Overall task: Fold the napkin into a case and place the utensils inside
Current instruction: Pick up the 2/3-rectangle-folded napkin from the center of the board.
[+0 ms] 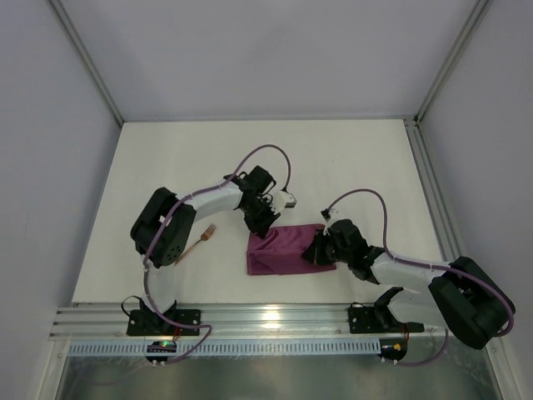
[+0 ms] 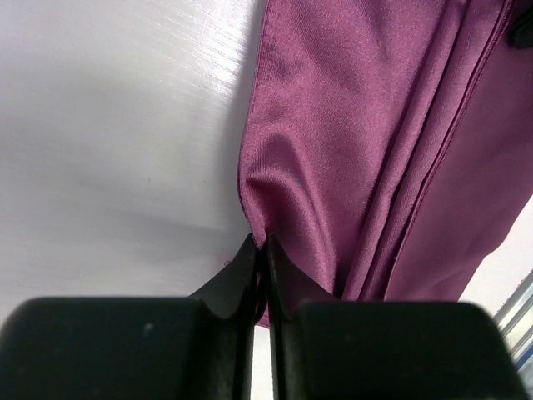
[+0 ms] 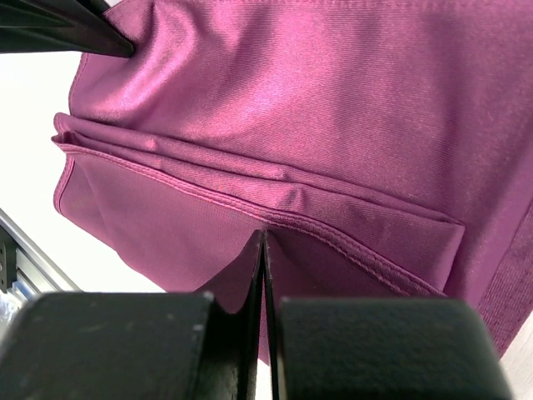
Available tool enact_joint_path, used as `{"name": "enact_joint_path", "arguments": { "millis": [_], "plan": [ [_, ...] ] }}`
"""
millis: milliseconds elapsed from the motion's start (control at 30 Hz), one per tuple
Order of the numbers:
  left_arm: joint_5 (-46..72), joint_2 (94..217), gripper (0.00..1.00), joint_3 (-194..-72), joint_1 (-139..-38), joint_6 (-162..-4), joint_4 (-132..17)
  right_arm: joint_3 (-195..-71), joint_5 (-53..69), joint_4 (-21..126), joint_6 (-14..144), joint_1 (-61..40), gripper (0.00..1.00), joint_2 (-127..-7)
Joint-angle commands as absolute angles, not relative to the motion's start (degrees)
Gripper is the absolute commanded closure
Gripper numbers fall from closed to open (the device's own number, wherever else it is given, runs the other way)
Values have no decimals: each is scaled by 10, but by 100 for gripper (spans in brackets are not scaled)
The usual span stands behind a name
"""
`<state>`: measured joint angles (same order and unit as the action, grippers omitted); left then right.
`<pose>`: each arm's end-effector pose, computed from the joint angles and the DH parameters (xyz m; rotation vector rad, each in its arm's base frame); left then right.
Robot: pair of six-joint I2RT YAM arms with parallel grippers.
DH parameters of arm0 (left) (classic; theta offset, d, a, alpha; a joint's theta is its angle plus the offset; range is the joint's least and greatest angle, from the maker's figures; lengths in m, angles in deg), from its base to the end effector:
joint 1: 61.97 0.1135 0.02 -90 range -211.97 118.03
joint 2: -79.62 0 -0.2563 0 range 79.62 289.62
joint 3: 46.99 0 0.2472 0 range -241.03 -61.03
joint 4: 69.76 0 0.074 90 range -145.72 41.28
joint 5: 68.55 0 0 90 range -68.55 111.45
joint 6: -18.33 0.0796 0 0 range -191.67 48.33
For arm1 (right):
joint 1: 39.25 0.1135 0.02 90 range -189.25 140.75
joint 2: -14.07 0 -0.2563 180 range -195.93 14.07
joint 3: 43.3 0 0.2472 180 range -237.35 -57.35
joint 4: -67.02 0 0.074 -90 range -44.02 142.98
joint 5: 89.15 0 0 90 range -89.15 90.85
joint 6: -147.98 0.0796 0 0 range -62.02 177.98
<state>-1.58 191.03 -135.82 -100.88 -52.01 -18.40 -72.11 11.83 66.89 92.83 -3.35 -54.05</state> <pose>0.2781 -0.2645 0.1157 1.4732 2.4586 -0.6430 0.1801 0.1491 0.0981 -0.1306 2.3923 0.8419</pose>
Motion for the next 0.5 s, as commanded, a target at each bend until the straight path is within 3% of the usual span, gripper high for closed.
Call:
{"name": "enact_joint_path", "arguments": {
  "millis": [0,33,267,467],
  "plan": [
    [-4,1896,96,-1350,-1011,-524,-163,-706,89,659,937,-31,97,-540],
    [10,1883,100,-1344,-1014,-527,-172,-704,89,659,938,-32,97,-540],
    [101,1748,100,-1256,-1070,-512,-259,-691,81,674,963,-31,97,-540],
    [161,1707,100,-1216,-1159,-494,-270,-688,75,684,988,-31,97,-536]
  ]
}}
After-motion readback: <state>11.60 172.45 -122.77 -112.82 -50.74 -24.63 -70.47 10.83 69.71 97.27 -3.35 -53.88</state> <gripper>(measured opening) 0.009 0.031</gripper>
